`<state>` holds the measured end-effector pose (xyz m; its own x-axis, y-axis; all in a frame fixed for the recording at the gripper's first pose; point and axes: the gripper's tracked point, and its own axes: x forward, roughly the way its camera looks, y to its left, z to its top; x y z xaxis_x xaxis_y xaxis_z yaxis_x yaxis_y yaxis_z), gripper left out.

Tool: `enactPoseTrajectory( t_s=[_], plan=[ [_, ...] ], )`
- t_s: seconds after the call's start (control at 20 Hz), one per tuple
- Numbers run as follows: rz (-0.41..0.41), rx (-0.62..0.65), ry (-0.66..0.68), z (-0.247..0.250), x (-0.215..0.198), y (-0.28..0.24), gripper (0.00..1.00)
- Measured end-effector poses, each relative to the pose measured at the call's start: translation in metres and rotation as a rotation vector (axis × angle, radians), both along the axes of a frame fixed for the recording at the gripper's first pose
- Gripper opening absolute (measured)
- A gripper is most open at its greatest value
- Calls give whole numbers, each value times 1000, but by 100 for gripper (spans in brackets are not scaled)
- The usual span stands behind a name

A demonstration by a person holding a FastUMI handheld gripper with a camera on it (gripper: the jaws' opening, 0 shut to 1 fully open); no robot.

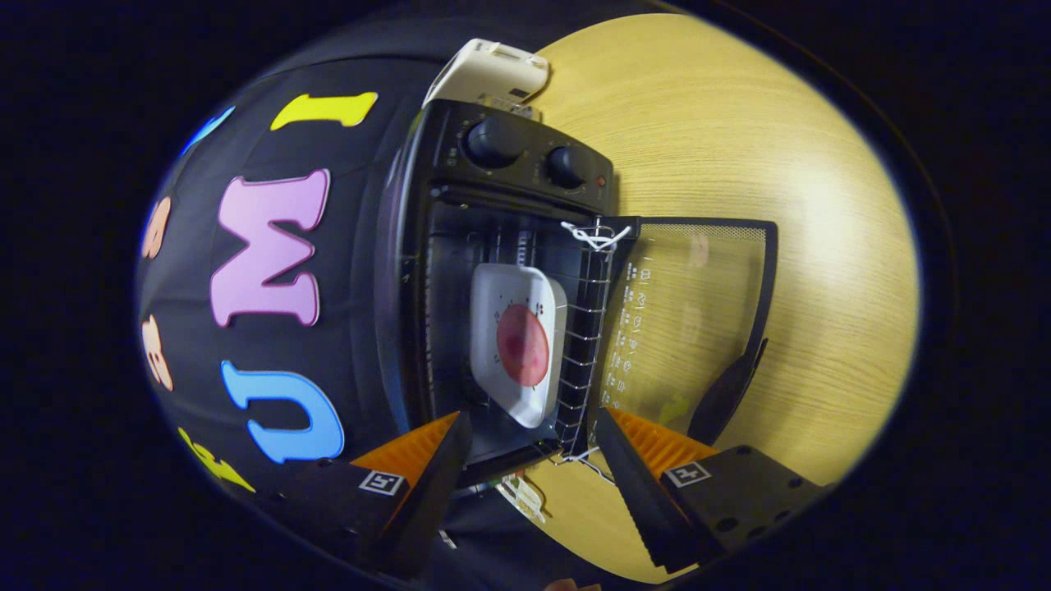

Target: Open the toaster oven, put the food inside, and close the toaster oven door.

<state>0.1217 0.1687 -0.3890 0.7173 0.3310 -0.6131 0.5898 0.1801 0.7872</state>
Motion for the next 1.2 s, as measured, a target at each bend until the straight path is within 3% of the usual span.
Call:
enactPoseTrajectory(
  t_s=[0.2, 0.4, 0.6, 0.75, 0.9, 1.2],
  plan=[
    [184, -113, -139, 31, -27, -4, 98],
    [403, -458, -227, 28, -58, -25, 98],
    [681, -815, -253, 3, -92, -36, 99],
    [812, -891, -200, -23, -114, -35, 99],
    [894, -916, -152, -51, -122, -29, 99],
    [959, -950, -60, -96, -124, -23, 100]
  ],
)
